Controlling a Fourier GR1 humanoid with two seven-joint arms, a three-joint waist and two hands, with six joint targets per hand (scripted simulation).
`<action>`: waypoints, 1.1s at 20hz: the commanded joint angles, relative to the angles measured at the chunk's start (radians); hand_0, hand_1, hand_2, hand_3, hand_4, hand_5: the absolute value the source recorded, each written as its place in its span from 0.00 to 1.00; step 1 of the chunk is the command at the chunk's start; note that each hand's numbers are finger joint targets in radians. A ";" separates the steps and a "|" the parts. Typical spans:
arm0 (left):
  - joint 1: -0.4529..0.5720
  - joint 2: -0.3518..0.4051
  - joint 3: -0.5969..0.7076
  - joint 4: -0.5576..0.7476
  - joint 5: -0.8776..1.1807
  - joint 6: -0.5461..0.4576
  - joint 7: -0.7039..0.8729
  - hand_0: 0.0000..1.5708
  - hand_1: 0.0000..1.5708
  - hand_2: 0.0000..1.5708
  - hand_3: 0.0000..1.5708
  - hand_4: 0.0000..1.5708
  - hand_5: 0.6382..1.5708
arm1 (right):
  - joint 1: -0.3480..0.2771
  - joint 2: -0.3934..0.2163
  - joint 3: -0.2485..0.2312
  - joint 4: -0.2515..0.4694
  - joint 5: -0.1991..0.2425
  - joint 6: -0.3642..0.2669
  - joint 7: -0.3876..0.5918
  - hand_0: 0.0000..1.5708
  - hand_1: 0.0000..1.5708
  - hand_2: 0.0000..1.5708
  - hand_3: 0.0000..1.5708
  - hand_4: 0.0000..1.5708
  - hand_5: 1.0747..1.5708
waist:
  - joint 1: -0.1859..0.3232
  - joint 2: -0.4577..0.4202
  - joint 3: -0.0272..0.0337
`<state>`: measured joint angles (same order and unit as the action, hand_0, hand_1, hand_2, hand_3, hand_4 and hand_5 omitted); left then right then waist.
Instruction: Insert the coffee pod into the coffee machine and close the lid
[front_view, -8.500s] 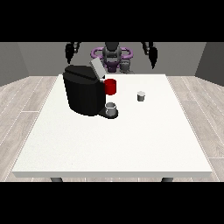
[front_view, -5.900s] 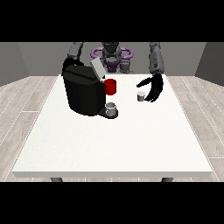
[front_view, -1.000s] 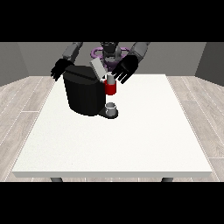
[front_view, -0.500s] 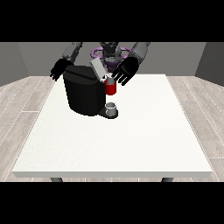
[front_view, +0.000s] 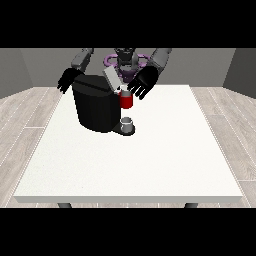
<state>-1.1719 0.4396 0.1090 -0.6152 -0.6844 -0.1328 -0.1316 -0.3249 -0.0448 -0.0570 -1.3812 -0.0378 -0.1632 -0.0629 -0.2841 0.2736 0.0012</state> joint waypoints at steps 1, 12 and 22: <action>0.007 -0.012 -0.022 -0.019 -0.017 -0.013 -0.013 0.68 0.68 0.72 0.62 0.23 1.00 | 0.020 0.002 -0.019 0.046 0.006 -0.012 -0.057 0.00 0.00 0.00 0.00 0.28 1.00 | 0.030 -0.014 -0.0007; 0.051 0.010 -0.060 0.012 -0.076 -0.018 -0.063 0.00 0.00 0.00 0.00 0.00 1.00 | 0.002 -0.016 -0.019 -0.008 -0.022 0.015 0.003 0.00 0.00 0.00 0.00 0.26 1.00 | -0.003 -0.002 -0.0011; 0.062 -0.011 -0.054 -0.004 -0.077 -0.069 -0.034 0.00 0.00 0.00 0.00 0.00 1.00 | 0.057 0.000 -0.010 0.048 -0.007 -0.005 -0.008 0.00 0.00 0.00 0.00 0.25 1.00 | 0.037 -0.085 -0.0011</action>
<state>-1.1511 0.4404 0.0556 -0.6250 -0.7556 -0.2080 -0.1644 -0.3105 -0.0479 -0.0800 -1.3242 -0.0436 -0.1806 -0.0819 -0.2458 0.2264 0.0006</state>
